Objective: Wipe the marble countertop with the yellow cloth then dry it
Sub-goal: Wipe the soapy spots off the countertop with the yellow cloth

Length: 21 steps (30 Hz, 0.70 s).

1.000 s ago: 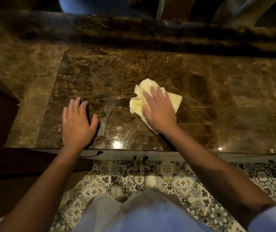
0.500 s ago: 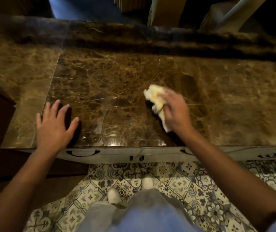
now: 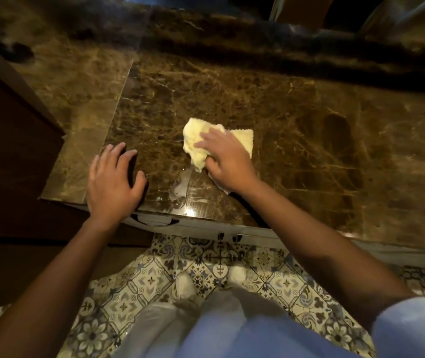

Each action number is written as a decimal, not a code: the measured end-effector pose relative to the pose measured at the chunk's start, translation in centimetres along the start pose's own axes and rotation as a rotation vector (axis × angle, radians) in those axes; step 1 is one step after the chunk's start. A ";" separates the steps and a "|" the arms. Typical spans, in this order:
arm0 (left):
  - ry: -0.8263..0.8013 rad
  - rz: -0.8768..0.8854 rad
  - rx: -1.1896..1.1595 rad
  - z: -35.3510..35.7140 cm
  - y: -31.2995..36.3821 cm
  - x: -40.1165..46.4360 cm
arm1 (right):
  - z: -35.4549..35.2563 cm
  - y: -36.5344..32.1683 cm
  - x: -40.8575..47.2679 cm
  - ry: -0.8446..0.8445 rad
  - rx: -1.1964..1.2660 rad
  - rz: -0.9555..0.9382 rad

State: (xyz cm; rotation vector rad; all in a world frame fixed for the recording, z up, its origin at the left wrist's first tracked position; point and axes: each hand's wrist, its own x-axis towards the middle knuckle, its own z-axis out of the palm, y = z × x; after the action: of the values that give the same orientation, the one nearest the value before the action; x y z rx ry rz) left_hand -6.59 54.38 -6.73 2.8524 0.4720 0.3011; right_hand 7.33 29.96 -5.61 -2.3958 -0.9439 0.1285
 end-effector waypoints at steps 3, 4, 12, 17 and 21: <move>-0.003 -0.012 0.003 0.0 0.1 0.0 | 0.8 -2.4 -3.7 -0.048 0.120 -0.045; -0.006 -0.015 0.003 0.0 0.1 0.0 | 1.0 -3.0 -4.9 -0.059 0.155 -0.043; -0.076 0.035 -0.037 -0.1 -1.1 0.2 | -2.2 -3.4 -10.3 0.029 0.293 0.103; -0.077 -0.018 0.028 -1.5 -5.2 -0.6 | -1.7 -2.4 -4.7 0.360 0.288 0.303; -0.077 0.014 0.046 -1.4 -5.7 -1.3 | 1.9 -4.3 -1.1 0.076 0.111 0.170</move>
State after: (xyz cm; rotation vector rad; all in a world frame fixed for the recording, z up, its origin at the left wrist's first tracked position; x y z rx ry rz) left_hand -9.74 59.47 -7.14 2.9010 0.4495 0.1849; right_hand 3.40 32.72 -5.00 -2.3572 -0.6801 0.1480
